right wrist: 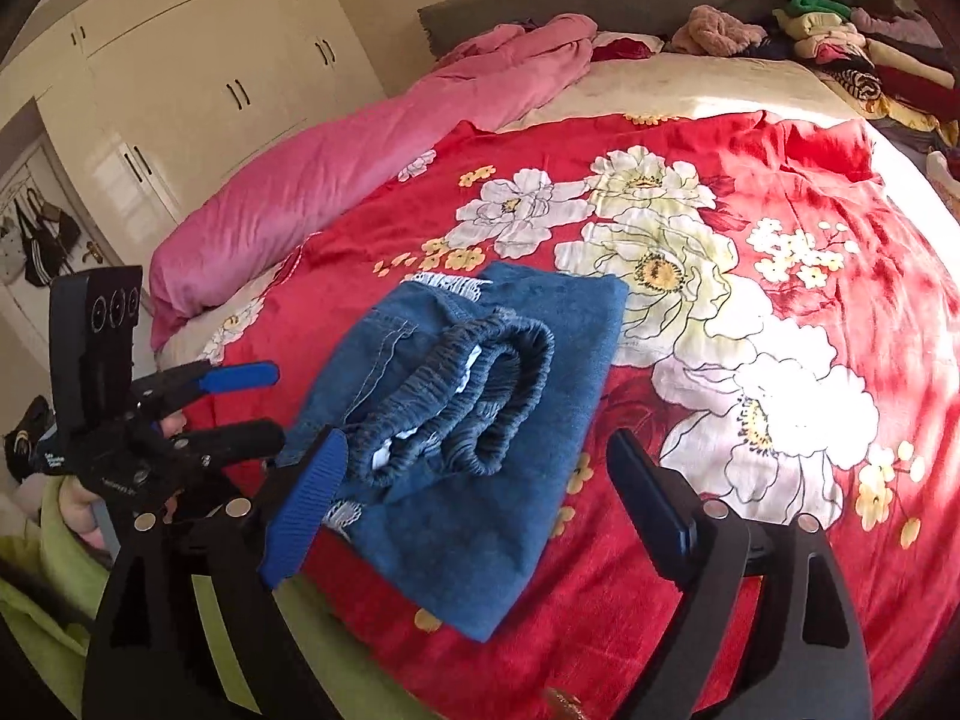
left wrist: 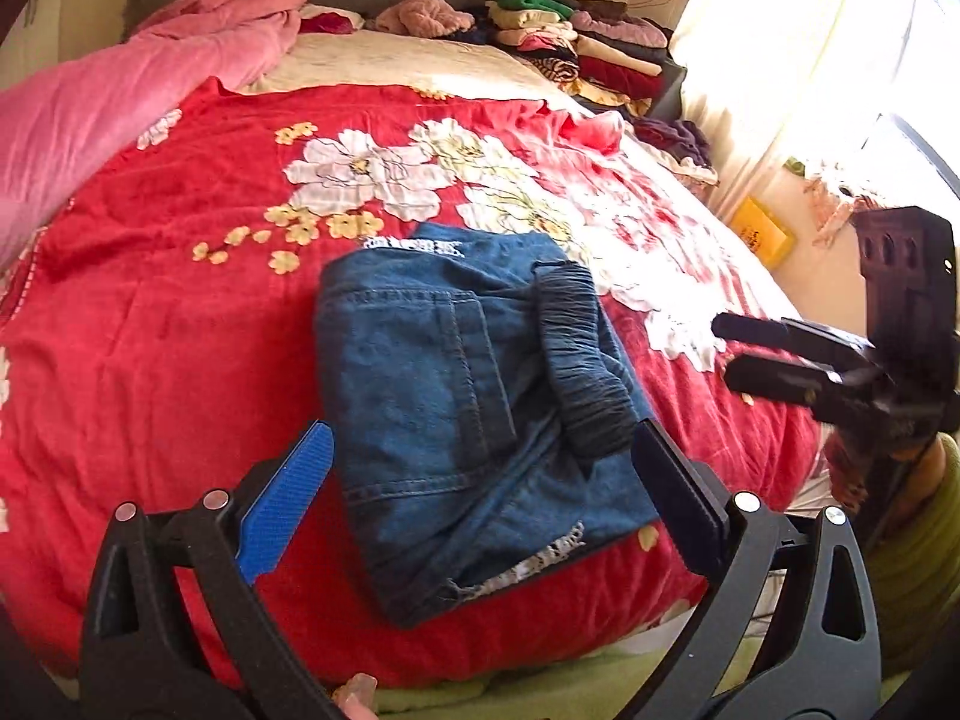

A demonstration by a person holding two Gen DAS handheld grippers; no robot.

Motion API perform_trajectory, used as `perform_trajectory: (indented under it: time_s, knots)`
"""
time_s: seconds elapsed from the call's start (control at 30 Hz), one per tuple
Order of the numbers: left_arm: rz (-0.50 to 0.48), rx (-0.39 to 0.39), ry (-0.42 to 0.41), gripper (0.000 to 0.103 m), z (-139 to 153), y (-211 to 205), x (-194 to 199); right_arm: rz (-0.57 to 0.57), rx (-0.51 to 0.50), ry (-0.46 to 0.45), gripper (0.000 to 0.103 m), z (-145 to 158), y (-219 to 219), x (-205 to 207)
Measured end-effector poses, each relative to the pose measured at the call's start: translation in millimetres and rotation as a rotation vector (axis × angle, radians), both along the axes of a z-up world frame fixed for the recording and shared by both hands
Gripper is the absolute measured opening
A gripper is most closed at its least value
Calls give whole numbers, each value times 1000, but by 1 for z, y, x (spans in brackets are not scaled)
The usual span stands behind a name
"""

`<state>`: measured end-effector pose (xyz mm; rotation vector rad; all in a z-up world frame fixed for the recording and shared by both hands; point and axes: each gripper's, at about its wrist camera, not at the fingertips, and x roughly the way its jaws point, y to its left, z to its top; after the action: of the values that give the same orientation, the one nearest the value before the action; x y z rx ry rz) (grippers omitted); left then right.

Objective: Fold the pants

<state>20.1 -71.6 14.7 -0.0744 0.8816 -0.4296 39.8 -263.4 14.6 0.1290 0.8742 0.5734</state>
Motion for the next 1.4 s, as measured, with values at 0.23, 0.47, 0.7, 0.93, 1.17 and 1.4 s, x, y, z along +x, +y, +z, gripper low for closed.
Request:
perform_trajectory:
  time_s: [0.23,0.47,0.7,0.93,1.17,1.4]
  knots:
    - [69,59,-18,93,-6,11,16,31,23,136,87,-27,30,-3]
    - [104,87,14,82,-18,17,52,6,77,241,87,-44,55,15]
    - [104,120,61,60,-43,11,83,-46,112,250,34,-52,62,34]
    - [102,115,38,67,-48,11,80,-25,38,230,24,-60,49,15]
    - [104,120,21,67,-46,9,74,-20,31,235,34,-63,50,10]
    - [101,115,12,67,-42,9,71,-54,-5,156,57,-46,35,0]
